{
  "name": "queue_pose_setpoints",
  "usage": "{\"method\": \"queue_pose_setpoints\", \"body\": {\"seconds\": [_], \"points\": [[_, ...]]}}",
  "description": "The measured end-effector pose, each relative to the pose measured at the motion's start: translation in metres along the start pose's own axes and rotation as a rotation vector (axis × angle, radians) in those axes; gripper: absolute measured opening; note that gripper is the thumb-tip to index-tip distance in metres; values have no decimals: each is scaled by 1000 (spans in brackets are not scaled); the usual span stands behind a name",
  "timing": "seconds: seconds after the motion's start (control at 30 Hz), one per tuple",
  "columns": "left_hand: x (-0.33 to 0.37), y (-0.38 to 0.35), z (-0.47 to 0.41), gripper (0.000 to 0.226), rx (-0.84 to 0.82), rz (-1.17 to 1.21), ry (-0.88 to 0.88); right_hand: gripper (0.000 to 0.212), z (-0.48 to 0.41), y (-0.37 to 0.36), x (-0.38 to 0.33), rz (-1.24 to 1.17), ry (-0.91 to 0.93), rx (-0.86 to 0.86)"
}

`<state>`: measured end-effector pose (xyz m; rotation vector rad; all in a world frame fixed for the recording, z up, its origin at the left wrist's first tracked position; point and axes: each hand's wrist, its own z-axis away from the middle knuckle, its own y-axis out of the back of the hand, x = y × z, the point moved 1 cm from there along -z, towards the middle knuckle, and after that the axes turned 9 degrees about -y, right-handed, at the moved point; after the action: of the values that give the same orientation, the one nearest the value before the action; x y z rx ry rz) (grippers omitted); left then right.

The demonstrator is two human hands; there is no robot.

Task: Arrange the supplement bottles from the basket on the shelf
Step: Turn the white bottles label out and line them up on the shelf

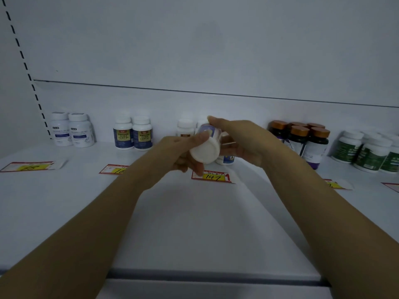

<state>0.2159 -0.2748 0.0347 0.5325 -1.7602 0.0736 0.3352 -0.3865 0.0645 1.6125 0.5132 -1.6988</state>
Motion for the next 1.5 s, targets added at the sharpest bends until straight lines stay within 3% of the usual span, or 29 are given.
{"method": "queue_pose_setpoints", "body": {"seconds": [0.27, 0.4, 0.53, 0.7, 1.03, 1.17, 1.27, 1.37, 1.5], "points": [[-4, 1, 1, 73, -96, 37, 100, 24, 2, 0, 5, -75, -123, -38], [-6, 1, -1, 61, -71, -33, 85, 35, -1, -1, -1, -70, 0, -33], [-7, -2, -3, 39, 1, -210, 8, 30, -1, 5, -5, -27, 175, -14], [-8, -2, -2, 32, 51, -247, -121, 16, 0, 6, -6, -6, 272, 10], [-15, 1, -4, 48, 77, -349, -170, 15, 1, 10, -7, 99, 284, 6], [-19, -2, -5, 55, 64, -442, -183, 28, 7, 12, -15, 328, 306, 68], [-20, -2, -5, 55, 75, -506, -206, 25, 12, 14, -27, 567, 301, 95], [-22, 0, -5, 57, 154, -539, -228, 27, 13, 22, -52, 579, 336, 109], [-32, 0, -5, 91, 26, -791, -27, 28, 6, 44, -96, 518, 396, 232]]}}
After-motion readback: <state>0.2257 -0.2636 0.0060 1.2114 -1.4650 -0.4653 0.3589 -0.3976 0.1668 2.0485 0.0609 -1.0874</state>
